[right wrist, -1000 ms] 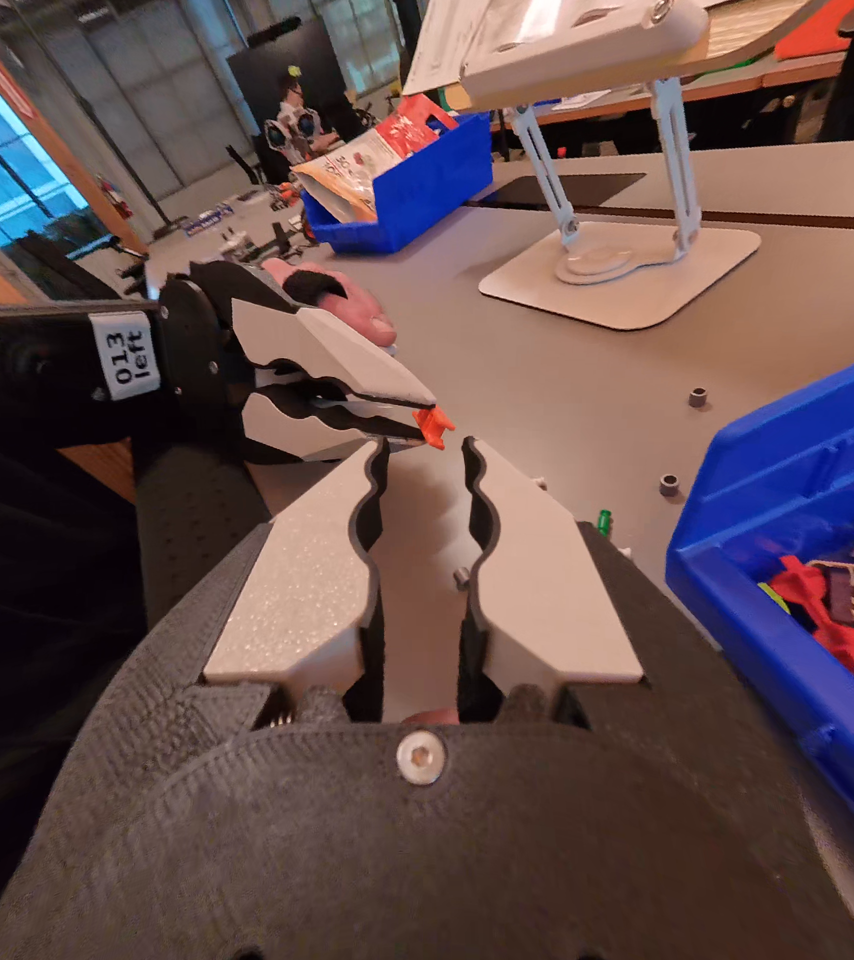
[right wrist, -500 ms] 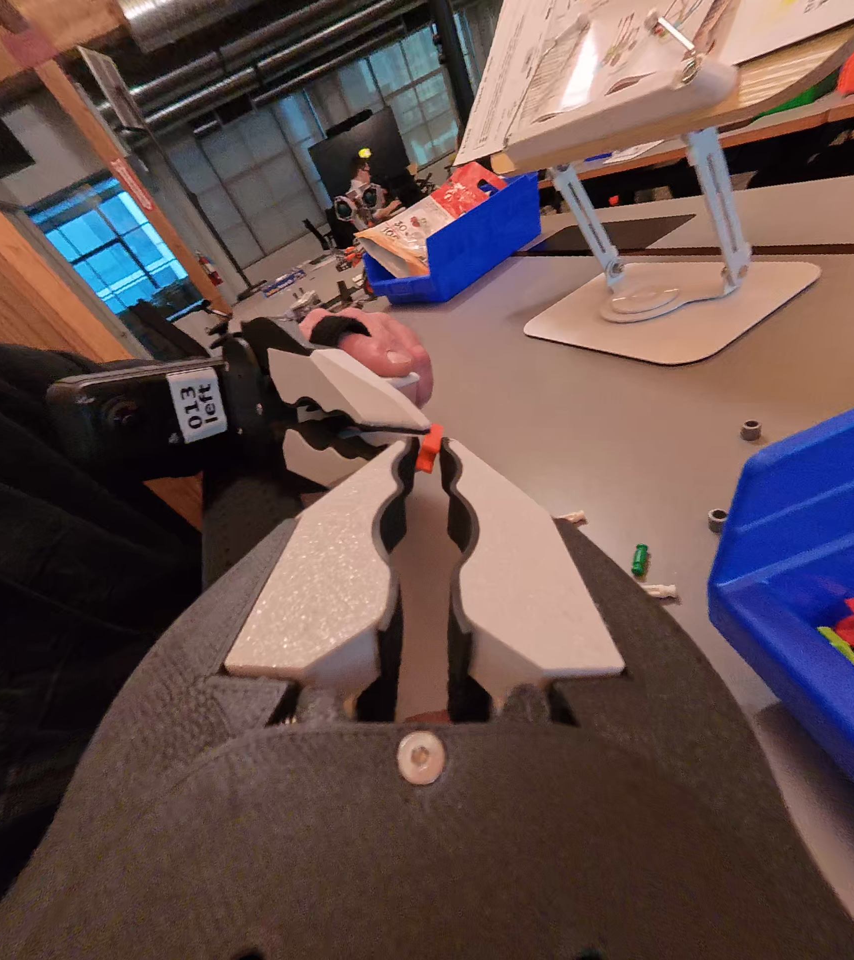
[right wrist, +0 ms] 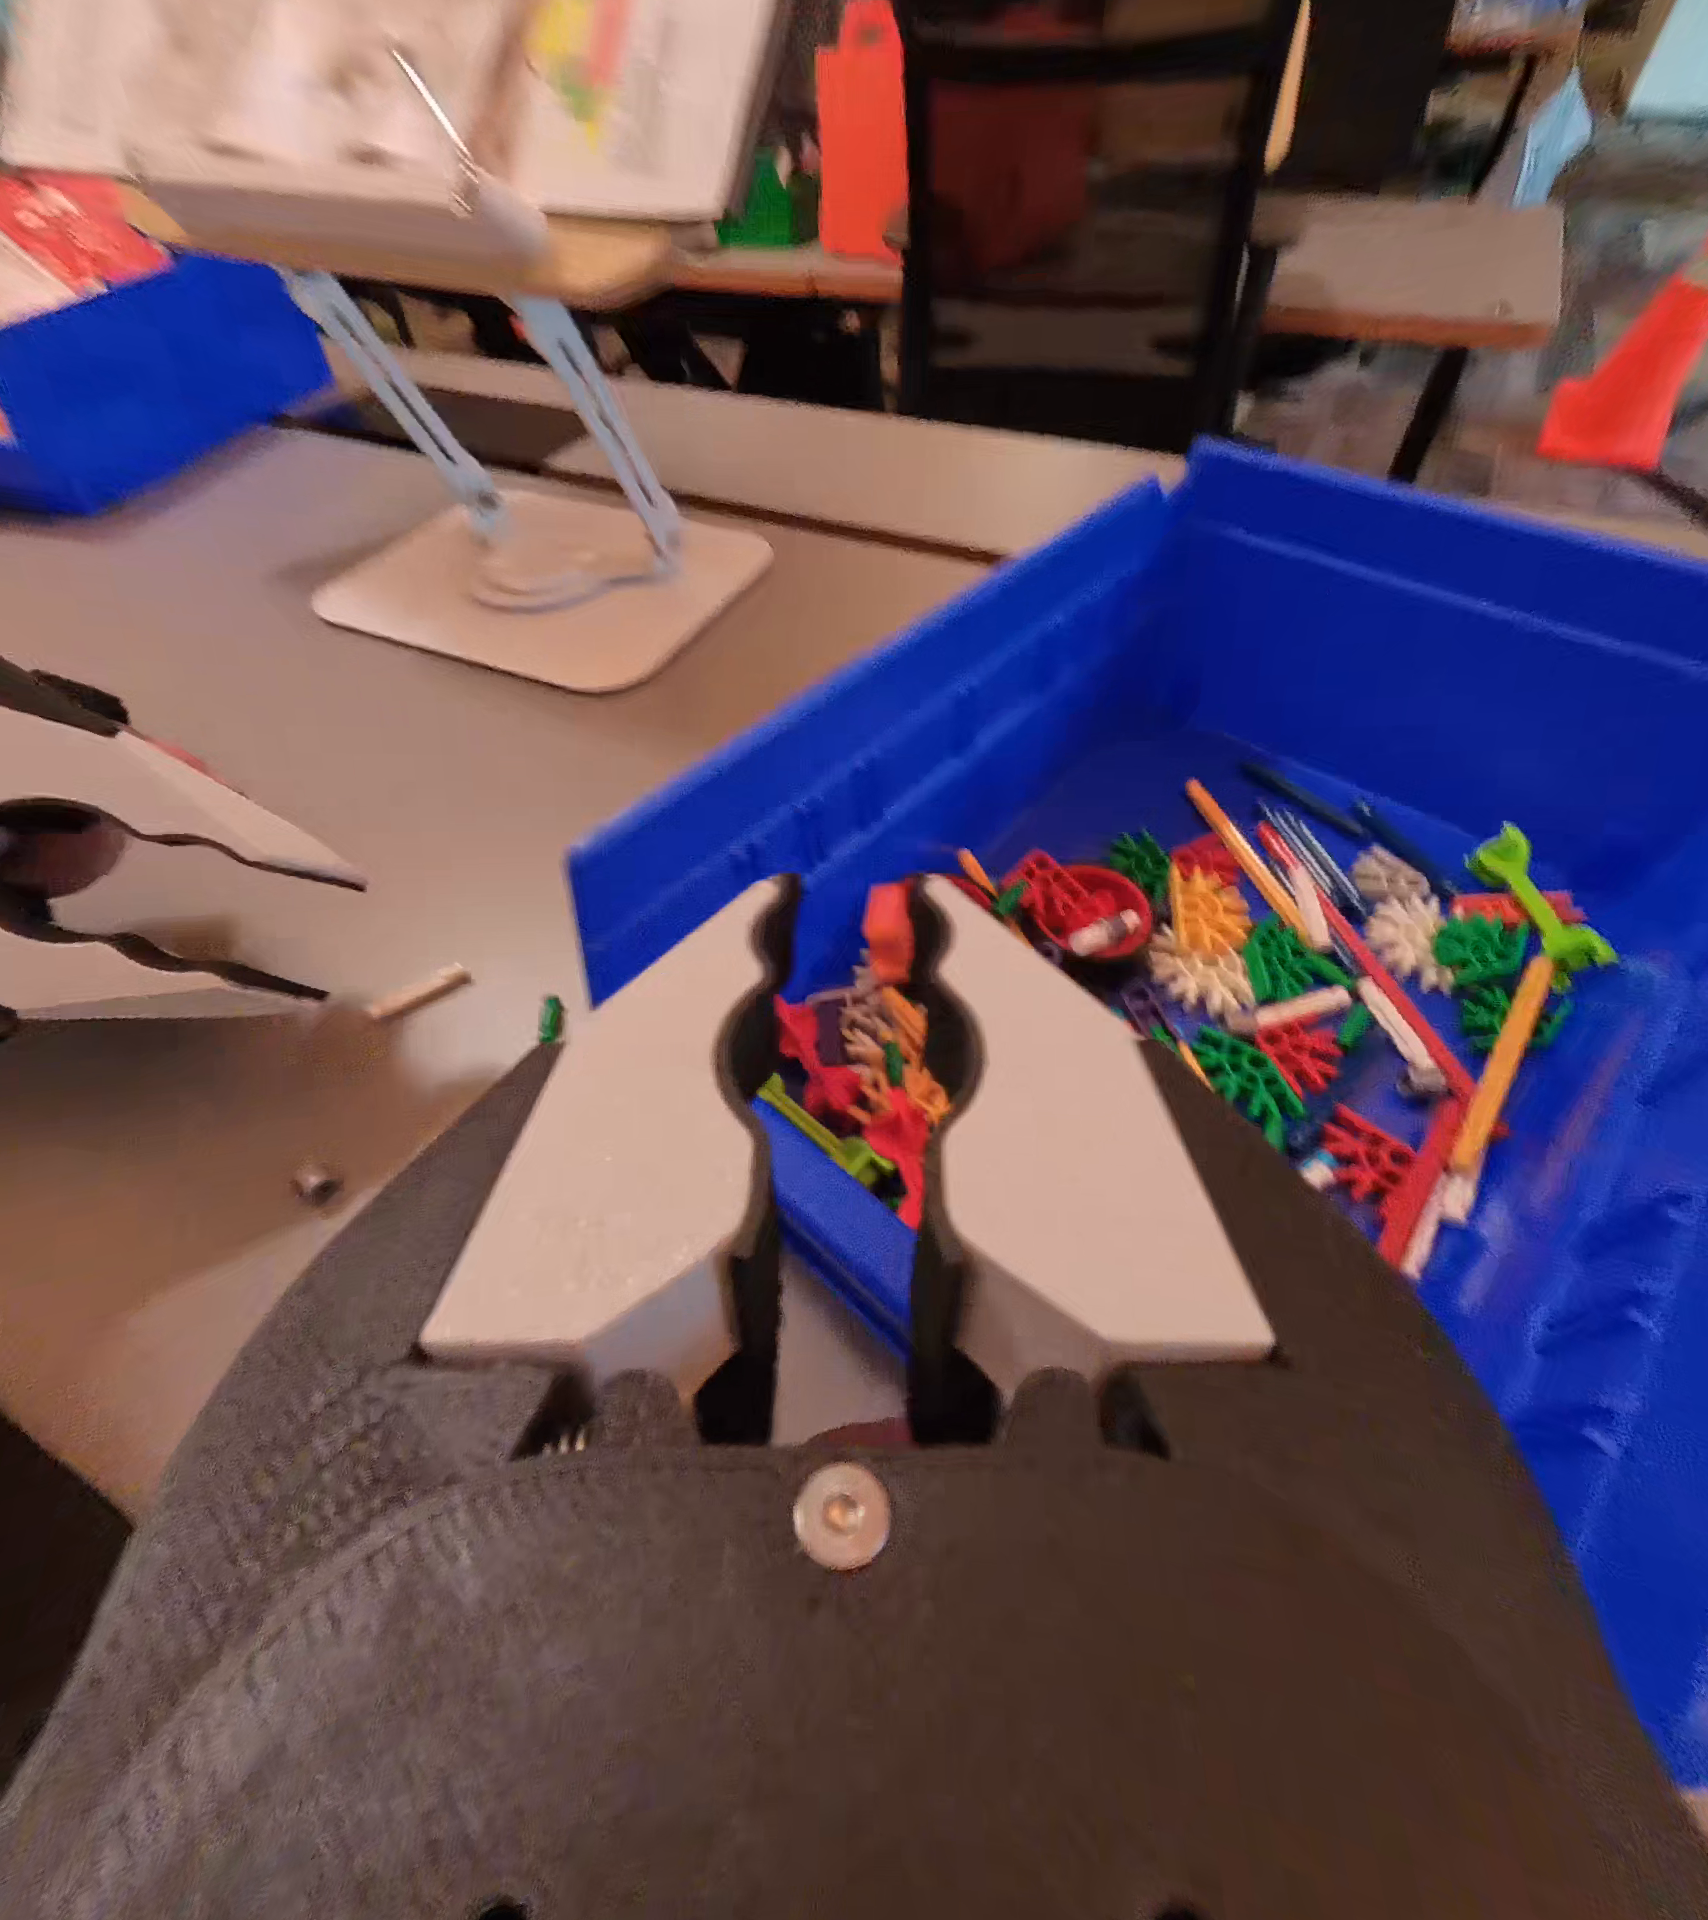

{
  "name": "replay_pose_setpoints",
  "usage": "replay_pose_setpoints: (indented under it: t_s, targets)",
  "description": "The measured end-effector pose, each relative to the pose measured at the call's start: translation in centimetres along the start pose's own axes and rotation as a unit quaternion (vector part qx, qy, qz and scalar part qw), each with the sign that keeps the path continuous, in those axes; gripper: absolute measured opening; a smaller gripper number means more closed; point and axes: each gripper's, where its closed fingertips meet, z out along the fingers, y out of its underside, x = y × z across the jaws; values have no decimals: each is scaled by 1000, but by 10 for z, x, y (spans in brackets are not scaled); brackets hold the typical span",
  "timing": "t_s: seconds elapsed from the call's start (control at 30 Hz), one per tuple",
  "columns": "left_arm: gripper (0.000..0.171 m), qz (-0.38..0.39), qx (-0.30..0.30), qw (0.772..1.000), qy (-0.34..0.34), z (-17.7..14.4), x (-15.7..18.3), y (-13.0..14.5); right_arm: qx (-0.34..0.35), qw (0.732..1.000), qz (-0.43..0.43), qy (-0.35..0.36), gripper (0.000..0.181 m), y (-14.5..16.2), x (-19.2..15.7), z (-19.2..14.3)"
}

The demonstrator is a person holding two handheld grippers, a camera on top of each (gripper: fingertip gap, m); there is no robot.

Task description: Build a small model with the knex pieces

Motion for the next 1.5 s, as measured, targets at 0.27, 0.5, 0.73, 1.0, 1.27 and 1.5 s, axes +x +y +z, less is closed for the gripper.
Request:
replay_pose_setpoints:
  t_s: [0.27,0.5,0.73,1.0,1.27,1.5]
  targets:
    - [29,-105,-67,992,35,12,7,36,-13,999,-33,30,35,10,0,-2]
    - [5,-124,-89,987,44,21,11,40,-3,999,-48,22,33,6,-17,-7]
    - [3,-62,-58,996,2,17,3,30,14,995,-75,-68,32,-7,-79,-12]
    - [3,146,109,972,-146,-32,-20,-54,40,971,11,-235,30,0,-150,3]
    - [3,193,157,956,-156,-45,-6,-73,63,954,39,-291,20,-7,-167,0]
    - [3,200,173,950,-165,-47,-5,-78,67,952,35,-296,4,-7,-168,-2]
